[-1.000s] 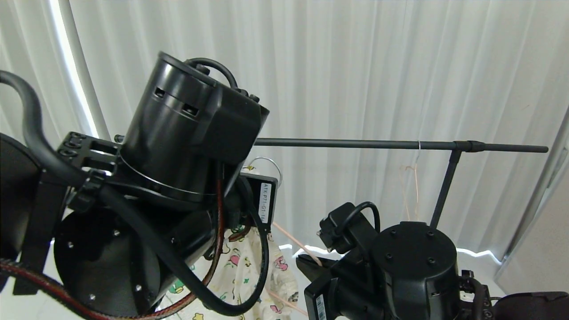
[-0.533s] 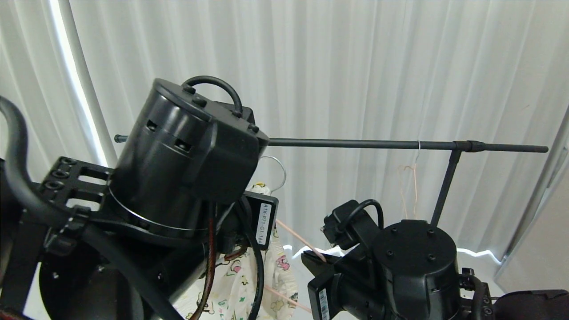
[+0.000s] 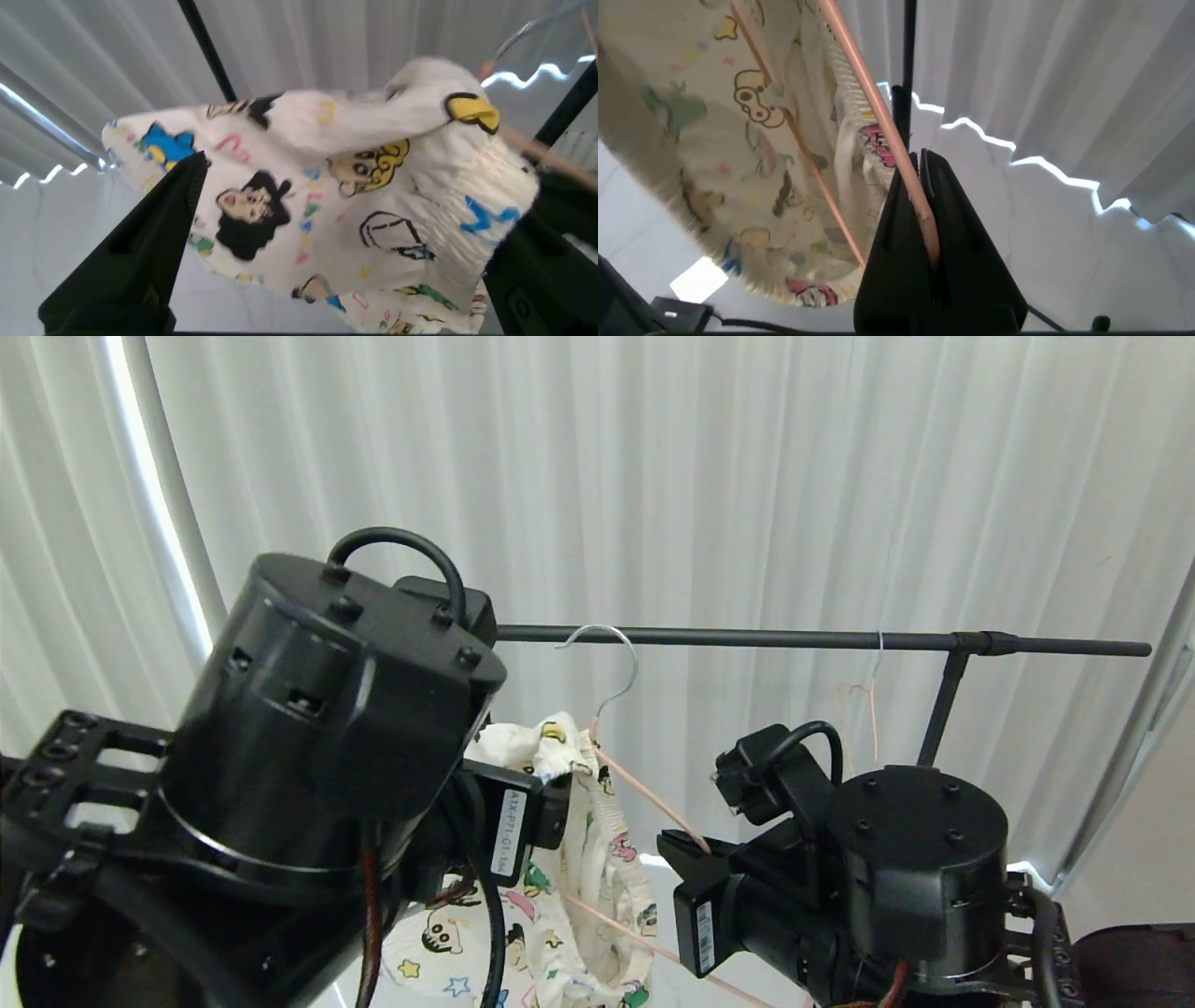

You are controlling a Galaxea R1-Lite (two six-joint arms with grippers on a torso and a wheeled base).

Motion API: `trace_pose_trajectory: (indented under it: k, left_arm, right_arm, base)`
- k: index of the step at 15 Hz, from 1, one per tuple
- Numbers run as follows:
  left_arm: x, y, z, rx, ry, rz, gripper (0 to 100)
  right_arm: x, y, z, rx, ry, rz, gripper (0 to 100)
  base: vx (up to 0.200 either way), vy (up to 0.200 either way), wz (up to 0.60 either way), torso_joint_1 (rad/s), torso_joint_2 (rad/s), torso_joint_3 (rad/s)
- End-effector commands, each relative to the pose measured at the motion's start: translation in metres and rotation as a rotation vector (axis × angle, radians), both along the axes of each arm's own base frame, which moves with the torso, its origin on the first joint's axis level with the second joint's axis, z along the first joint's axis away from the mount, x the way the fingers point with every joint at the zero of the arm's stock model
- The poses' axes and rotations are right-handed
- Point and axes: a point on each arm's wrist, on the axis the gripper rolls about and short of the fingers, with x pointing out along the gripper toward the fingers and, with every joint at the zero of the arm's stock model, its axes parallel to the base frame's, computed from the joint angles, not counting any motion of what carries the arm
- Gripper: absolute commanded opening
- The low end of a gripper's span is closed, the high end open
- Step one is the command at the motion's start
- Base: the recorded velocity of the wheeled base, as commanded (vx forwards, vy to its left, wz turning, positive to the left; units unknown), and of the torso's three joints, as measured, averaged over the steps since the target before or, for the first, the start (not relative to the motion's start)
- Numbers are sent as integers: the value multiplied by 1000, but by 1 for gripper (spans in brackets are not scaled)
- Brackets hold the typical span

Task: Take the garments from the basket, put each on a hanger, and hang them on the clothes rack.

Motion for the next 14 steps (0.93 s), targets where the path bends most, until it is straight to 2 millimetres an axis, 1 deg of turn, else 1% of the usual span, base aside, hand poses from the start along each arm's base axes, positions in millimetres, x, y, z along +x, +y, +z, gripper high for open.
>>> trace_pose_trajectory:
  k: [1, 3, 7, 8, 10, 11, 12, 14]
  left_arm:
    - [-10, 15, 0, -3, -5, 1, 100]
    - [-15, 20, -1, -6, -6, -4, 100]
    - [-27, 22, -1, -15, -6, -54, 100]
    - [-33, 24, -4, -10, -2, -77, 100]
    - [-54, 28, -7, -25, 17, -190, 100]
    - [-61, 31, -10, -22, 25, -219, 100]
    - [-66, 34, -13, -16, 28, -237, 100]
    - [-70, 43, -9, -43, 12, -243, 100]
  right_arm:
    - [2, -12, 7, 17, -11, -23, 0]
    - [3, -17, 10, 28, -18, -35, 0]
    - [6, -24, 14, 43, -30, -54, 0]
    - [6, -26, 16, 48, -35, -60, 0]
    - [7, -29, 17, 50, -36, -66, 0]
    - [7, -29, 18, 54, -38, -66, 0]
    - [7, -29, 18, 54, -38, -67, 0]
    - [7, -33, 18, 52, -37, -70, 0]
  base:
    - [0, 0, 0, 0, 0, 0]
    - [0, 0, 0, 0, 0, 0]
    - [0, 0, 0, 0, 0, 0]
    - [0, 0, 0, 0, 0, 0]
    - [0, 0, 0, 0, 0, 0]
    - [0, 0, 0, 0, 0, 0]
    - [0, 0, 0, 0, 0, 0]
    - [0, 0, 0, 0, 0, 0]
